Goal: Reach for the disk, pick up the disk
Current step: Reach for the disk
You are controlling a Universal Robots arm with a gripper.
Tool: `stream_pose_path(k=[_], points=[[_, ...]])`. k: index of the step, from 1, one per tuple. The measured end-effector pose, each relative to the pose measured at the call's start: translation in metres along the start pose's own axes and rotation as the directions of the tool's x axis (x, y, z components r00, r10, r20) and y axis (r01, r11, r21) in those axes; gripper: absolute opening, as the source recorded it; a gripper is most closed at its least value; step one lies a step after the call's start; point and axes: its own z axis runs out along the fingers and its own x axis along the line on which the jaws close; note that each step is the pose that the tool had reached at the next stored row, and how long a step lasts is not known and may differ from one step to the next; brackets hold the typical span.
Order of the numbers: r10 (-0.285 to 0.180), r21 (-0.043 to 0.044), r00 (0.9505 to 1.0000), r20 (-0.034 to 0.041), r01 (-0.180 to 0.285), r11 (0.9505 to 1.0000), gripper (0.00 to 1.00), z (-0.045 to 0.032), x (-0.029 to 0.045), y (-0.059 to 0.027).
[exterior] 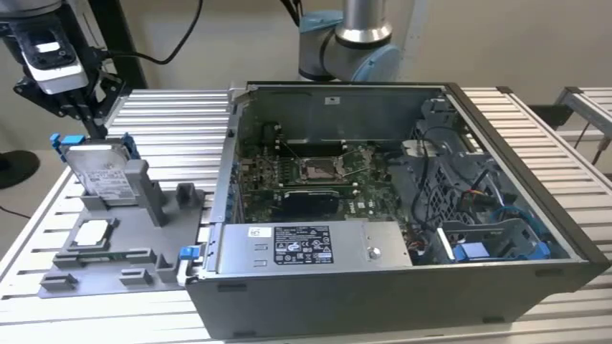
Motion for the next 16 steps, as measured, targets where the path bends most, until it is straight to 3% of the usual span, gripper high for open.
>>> stream_pose_path(k=[5, 11, 16], points=[[0.0, 0.0, 1.0, 0.0, 0.0, 1.0, 0.0, 0.0004, 0.011, 0.0106], [0.0, 0.0, 1.0, 0.0, 0.0, 1.0, 0.0, 0.0012, 0.0334, 0.0252], [0.0, 0.0, 1.0, 0.0, 0.0, 1.0, 0.0, 0.0017, 0.0513, 0.0294]])
